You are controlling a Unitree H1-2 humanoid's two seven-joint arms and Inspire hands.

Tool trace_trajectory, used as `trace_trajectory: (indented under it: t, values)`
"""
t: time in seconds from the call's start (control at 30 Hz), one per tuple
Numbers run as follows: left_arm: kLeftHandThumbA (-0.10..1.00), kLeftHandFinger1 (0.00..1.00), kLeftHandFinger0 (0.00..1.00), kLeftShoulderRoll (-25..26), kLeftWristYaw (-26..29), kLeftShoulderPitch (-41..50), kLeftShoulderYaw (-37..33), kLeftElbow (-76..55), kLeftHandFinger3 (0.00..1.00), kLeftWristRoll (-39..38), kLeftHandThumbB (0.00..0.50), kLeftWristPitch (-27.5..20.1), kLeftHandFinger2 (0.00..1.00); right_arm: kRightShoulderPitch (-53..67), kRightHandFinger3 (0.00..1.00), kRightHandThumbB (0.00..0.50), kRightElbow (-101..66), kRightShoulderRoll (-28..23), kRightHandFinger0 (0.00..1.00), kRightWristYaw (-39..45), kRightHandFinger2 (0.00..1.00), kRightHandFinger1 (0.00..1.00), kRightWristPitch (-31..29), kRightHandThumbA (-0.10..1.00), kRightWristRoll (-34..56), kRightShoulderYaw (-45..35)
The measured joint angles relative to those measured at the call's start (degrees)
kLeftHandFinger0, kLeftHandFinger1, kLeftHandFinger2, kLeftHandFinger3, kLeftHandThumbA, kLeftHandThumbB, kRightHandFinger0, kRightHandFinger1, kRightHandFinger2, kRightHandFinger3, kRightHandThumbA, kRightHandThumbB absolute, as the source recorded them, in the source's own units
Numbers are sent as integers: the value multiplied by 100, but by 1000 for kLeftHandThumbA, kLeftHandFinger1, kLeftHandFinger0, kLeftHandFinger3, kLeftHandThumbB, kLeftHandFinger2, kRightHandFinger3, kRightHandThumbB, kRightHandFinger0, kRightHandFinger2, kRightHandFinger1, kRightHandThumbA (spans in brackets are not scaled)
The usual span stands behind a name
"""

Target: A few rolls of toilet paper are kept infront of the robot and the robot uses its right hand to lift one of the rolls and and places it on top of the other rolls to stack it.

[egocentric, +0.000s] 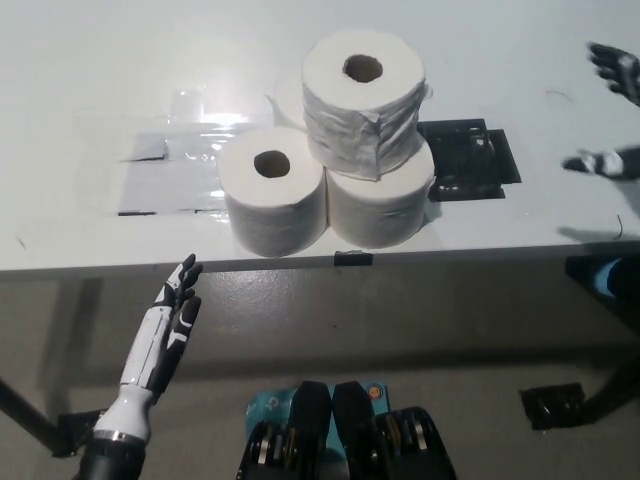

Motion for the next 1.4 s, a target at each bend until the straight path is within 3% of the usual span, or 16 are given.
trace_trajectory:
  t: [0.13, 0.23, 0.33, 0.5, 0.6, 0.73, 0.77, 0.8, 0.87, 0.97, 1.03, 1.2, 1.23, 1.4]
  values:
    - [1000, 1000, 1000, -1, 0, 3, 1, 40, 1000, -8, 264, 2, 1000, 551, 1000, 281, -698, 150, 1000, -96, 1000, 1000, 5, 1000, 229, -311]
    - [1000, 1000, 1000, -1, 0, 14, 3, 43, 1000, -17, 266, 2, 1000, 941, 1000, 345, -1255, 382, 1000, -171, 1000, 1000, 5, 1000, 415, -503]
    - [1000, 1000, 1000, 1, 0, 43, 9, 44, 1000, -29, 265, 2, 1000, 1380, 1000, 289, -1909, 721, 1000, -292, 1000, 1000, 4, 1000, 647, -633]
    - [1000, 1000, 1000, 2, 0, 44, 33, 41, 1000, -71, 265, 2, 1000, 1998, 1000, 308, -2968, 1475, 1000, -549, 1000, 1000, -30, 1000, 1040, -782]
    - [1000, 1000, 1000, 13, 0, 53, 77, 17, 1000, -127, 257, 0, 1000, 2422, 1000, 264, -3570, 2049, 1000, -752, 1000, 1000, -139, 1000, 1354, -791]
    - [1000, 1000, 1000, 32, -1, 186, 142, -100, 1000, -254, 254, -27, 1000, 2959, 1000, 246, -3533, 2625, 1000, -965, 1000, 1000, -502, 1000, 1623, -572]
    - [1000, 1000, 1000, 40, -2, 261, 151, -131, 1000, -283, 247, -28, 1000, 3054, 1000, 210, -3359, 2722, 1000, -1004, 1000, 1000, -599, 1000, 1620, -480]
    - [1000, 1000, 1000, 40, -3, 304, 153, -143, 1000, -298, 243, -29, 1000, 3099, 1000, 147, -3238, 2771, 1000, -1041, 1000, 1000, -663, 1000, 1612, -429]
    - [1000, 1000, 1000, 38, -7, 428, 152, -157, 1000, -331, 247, -29, 1000, 3180, 1000, 145, -2814, 2843, 1000, -1109, 1000, 1000, -845, 1000, 1566, -293]
    - [1000, 1000, 1000, 39, -7, 615, 152, -209, 1000, -364, 254, -29, 1000, 3163, 1000, 73, -1940, 2843, 1000, -1279, 1000, 1000, -1154, 1000, 1377, -48]
    - [1000, 1000, 1000, 39, -7, 692, 153, -244, 1000, -389, 244, -31, 1000, 3138, 1000, 53, -1403, 2841, 1000, -1393, 1000, 1000, -1322, 1000, 1267, 115]
    - [1000, 1000, 1000, 39, -7, 820, 159, -367, 1000, -459, 185, -58, 1000, 3000, 1000, 47, -361, 2828, 1000, -1686, 1000, 1000, -1739, 1000, 963, 556]
    - [1000, 1000, 1000, 39, -9, 837, 161, -414, 1000, -486, 153, -58, 1000, 2962, 1000, 66, -228, 2819, 1000, -1731, 1000, 1000, -1822, 1000, 908, 638]
    - [1000, 1000, 1000, 35, -41, 875, 185, -588, 1000, -656, 157, -25, 1000, 2840, 1000, 88, 239, 2740, 1000, -1963, 1000, 1000, -2181, 1000, 702, 919]
